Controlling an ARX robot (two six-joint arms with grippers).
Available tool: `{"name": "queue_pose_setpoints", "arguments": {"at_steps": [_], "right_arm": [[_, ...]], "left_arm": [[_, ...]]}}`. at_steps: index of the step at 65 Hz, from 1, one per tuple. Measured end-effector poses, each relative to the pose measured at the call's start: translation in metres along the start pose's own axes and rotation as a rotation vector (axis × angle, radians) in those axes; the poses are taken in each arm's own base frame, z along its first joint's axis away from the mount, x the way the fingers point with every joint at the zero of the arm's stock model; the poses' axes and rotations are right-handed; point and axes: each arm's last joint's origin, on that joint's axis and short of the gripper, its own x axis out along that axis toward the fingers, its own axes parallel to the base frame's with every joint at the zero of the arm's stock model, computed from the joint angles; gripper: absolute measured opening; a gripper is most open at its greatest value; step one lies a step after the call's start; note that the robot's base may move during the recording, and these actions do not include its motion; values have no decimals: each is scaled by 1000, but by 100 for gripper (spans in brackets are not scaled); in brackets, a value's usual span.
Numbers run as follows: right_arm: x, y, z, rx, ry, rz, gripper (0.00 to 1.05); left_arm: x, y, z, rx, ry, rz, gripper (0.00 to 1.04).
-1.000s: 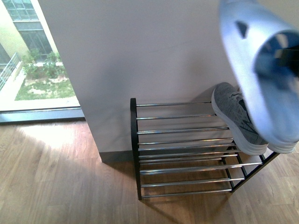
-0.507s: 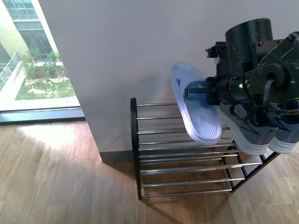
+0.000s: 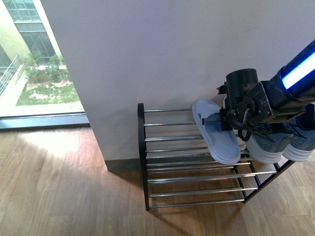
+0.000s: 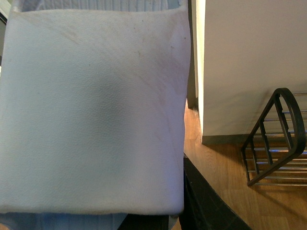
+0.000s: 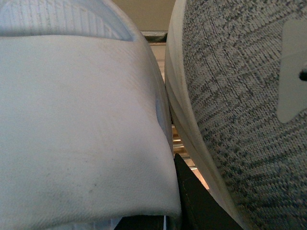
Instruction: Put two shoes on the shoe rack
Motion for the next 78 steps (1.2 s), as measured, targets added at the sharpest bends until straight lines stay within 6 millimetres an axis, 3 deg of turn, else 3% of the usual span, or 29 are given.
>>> {"name": "queue_pose_setpoints", "arguments": {"at_steps": [4,10,18,26,36,45,64,78], "right_arm": [[0,0,1,-3,-12,1,2],[-3,-1,2,5,-37,9,17],[-22,-5,6,12,-62,53,35],[-58,-10,21,19,-117,127,52],[-121,-19,44,27,-226,236,77],[-174,-35,46,34,-295,323,96],[-272,-101,26,88,-476,397,95],[-308,-129,-10,105,-586,382,95]], "left_arm": [[0,0,0,0,0,0,2],[0,0,0,0,0,1,2],[0,0,0,0,0,0,2],[0,0,0,0,0,0,2],[0,0,0,0,0,1,2],[0,0,0,0,0,0,2],[0,0,0,0,0,0,2],[0,0,0,1,0,0,2]]}}
